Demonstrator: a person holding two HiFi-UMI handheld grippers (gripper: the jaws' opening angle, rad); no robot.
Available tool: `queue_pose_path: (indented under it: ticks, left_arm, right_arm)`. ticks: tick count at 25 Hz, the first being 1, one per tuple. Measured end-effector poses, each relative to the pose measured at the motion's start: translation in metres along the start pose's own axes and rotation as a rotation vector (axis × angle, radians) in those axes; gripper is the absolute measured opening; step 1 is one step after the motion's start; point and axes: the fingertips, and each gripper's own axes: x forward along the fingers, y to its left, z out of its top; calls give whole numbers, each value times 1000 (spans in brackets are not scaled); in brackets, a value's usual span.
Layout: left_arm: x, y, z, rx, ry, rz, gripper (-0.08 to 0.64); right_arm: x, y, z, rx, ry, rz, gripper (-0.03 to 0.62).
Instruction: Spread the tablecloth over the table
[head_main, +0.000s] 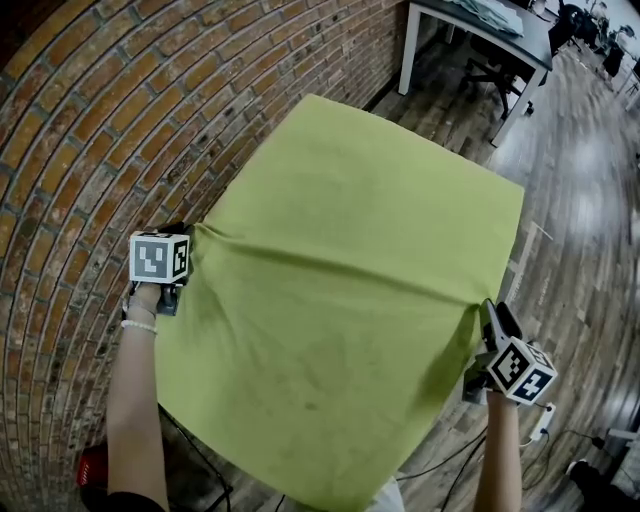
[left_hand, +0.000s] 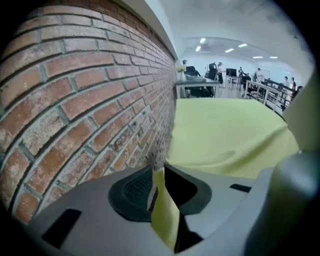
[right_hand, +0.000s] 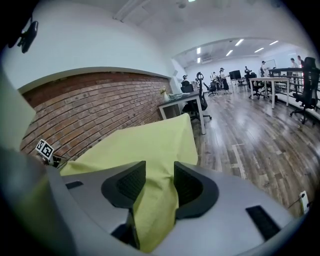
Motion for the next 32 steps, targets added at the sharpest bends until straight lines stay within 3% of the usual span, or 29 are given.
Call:
queue_pose_path:
  ticks: [2, 4, 7, 10, 14, 18, 22, 32]
  left_arm:
    - [-4, 9, 25, -21, -62, 21, 102]
    - [-1, 3, 48, 20, -80, 13, 132]
    - [21, -27, 69, 116, -60, -21, 160]
    - [47, -52, 75, 154, -17, -36, 160]
    - [71, -70, 71, 195, 38, -36, 156]
    - [83, -81, 81, 205, 28, -19, 43]
    - [93, -92, 106, 333, -23, 88, 11]
    - [101, -103, 120, 270, -65, 110, 11]
  right_arm:
    - [5, -2, 11, -6, -10, 8, 190]
    - [14, -4, 19, -24, -5, 14, 190]
    - [30, -5, 25, -45, 3, 19, 190]
    - [44, -5, 28, -73, 8, 4, 183]
    - [45, -14, 30, -123, 6, -49, 102]
    - [46, -19, 34, -137, 1, -76, 77]
    - [47, -21, 36, -181, 5, -96, 63]
    - [50, -23, 39, -216, -11, -115, 63]
